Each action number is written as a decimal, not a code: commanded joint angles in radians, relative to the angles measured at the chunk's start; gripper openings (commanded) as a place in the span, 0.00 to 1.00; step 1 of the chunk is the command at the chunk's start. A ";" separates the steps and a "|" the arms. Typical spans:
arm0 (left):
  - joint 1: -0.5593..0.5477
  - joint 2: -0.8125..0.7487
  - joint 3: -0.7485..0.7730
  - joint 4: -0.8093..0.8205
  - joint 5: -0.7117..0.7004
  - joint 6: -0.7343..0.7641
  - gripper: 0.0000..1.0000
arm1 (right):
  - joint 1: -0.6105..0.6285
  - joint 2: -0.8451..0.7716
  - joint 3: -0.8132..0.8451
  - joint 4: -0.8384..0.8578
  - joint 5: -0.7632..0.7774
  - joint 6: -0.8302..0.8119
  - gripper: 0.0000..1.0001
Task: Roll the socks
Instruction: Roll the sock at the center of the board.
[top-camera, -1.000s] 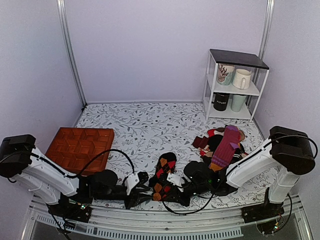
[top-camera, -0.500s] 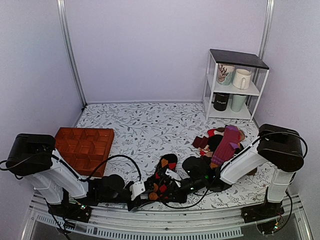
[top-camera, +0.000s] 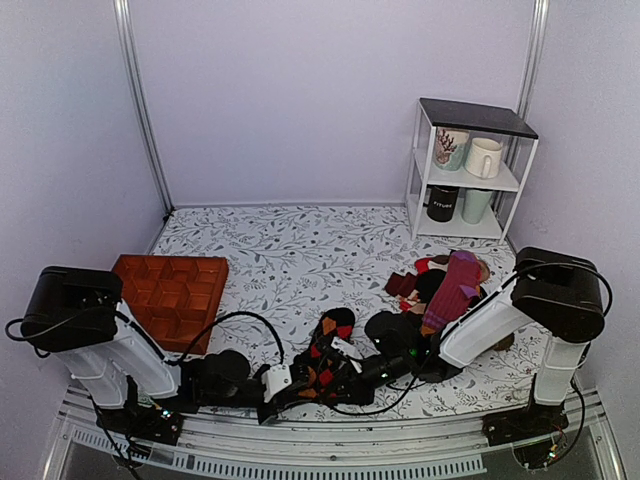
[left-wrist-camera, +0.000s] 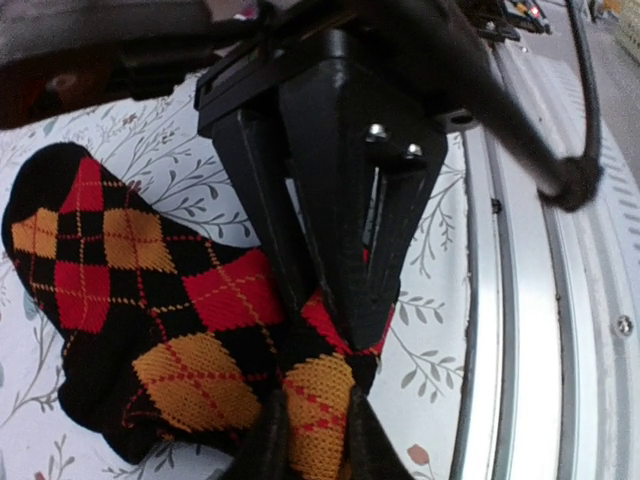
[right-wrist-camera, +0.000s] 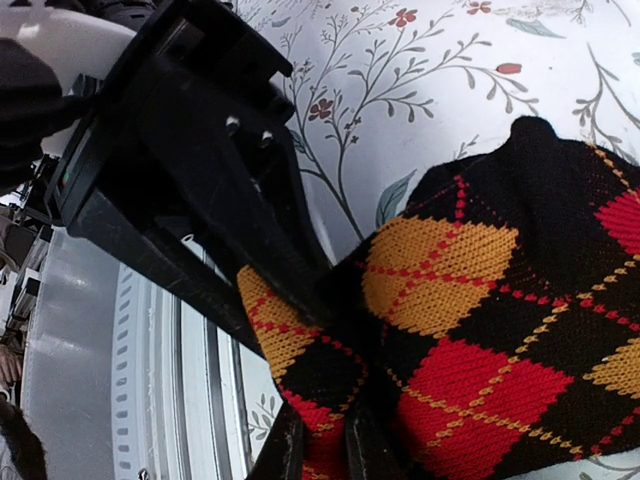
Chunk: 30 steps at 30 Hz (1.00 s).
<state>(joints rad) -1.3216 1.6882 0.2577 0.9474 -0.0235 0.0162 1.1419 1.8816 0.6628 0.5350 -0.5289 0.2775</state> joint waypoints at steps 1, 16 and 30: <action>-0.011 0.035 0.004 -0.001 0.038 -0.028 0.07 | 0.011 0.097 -0.059 -0.306 0.022 0.015 0.09; 0.124 0.026 0.061 -0.378 0.274 -0.377 0.00 | 0.030 -0.287 -0.104 -0.245 0.280 -0.126 0.43; 0.180 0.147 0.081 -0.398 0.391 -0.473 0.00 | 0.181 -0.260 -0.105 -0.045 0.512 -0.529 0.48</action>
<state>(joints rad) -1.1442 1.7565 0.3775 0.7998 0.3519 -0.4244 1.2964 1.5524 0.5144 0.4408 -0.0891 -0.1459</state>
